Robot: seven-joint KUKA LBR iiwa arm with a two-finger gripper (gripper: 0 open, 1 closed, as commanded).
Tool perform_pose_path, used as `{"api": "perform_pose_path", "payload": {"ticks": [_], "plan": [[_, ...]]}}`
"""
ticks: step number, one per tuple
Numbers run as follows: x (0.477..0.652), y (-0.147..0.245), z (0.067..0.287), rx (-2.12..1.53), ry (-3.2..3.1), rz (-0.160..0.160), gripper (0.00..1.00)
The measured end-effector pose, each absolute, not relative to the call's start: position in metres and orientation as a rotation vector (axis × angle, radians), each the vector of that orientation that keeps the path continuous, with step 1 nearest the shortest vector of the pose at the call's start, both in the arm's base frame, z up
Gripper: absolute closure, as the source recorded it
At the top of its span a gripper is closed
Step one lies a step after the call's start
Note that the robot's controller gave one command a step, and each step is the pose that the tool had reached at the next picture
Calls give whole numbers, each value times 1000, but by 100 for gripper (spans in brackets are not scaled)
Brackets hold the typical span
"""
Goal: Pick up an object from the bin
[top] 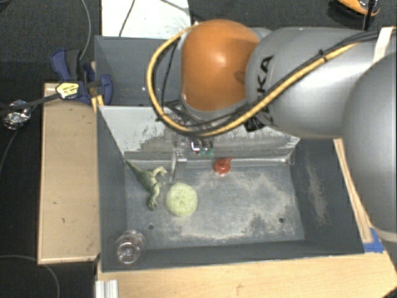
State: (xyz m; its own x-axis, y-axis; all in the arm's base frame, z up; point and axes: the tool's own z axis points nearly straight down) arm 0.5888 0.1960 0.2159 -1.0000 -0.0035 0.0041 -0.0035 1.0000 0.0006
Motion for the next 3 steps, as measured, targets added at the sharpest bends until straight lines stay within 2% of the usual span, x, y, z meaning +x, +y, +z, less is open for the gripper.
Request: {"api": "perform_pose_path", "payload": {"ticks": [1,2,3], "plan": [[590,195,221,-1,-3145,-3,0],[579,148,198,9,-3144,-6,0],[574,131,216,78,-3128,7,0]]}}
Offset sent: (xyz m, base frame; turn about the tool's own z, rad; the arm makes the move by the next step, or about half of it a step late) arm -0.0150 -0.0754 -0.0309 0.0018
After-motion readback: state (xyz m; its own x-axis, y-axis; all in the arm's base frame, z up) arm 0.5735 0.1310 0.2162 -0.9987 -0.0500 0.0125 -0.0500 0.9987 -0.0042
